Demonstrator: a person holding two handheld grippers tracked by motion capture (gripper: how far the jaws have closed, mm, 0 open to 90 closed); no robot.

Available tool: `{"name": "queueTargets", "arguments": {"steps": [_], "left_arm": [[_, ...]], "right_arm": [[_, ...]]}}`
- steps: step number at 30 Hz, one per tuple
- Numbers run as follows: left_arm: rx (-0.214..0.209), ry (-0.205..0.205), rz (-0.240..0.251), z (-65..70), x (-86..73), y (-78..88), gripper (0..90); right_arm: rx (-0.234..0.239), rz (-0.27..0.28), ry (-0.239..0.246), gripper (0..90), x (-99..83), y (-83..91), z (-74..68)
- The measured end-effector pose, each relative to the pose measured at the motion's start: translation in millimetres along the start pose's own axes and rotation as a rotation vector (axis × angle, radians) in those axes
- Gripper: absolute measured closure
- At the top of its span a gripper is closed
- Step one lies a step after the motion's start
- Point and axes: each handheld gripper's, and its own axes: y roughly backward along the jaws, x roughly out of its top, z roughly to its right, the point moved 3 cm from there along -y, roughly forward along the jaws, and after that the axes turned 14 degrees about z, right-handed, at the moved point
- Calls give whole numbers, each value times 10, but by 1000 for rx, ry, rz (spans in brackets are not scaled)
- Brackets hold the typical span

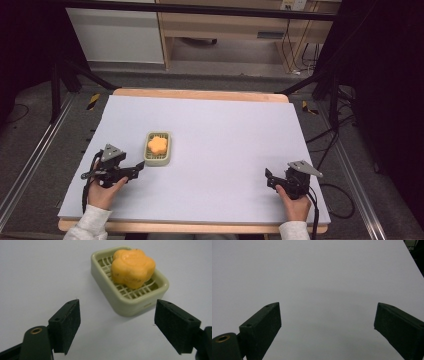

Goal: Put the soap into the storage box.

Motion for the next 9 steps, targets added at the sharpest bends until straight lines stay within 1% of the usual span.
{"name": "queueTargets", "arguments": {"steps": [4,9], "left_arm": [[22,20,-13,-90,-87,62,204],[48,41,-30,-178,-159,63,201]], "right_arm": [[-6,0,-1,77,-4,-1,29],[-12,-8,0,77,-10,-11,52]]}}
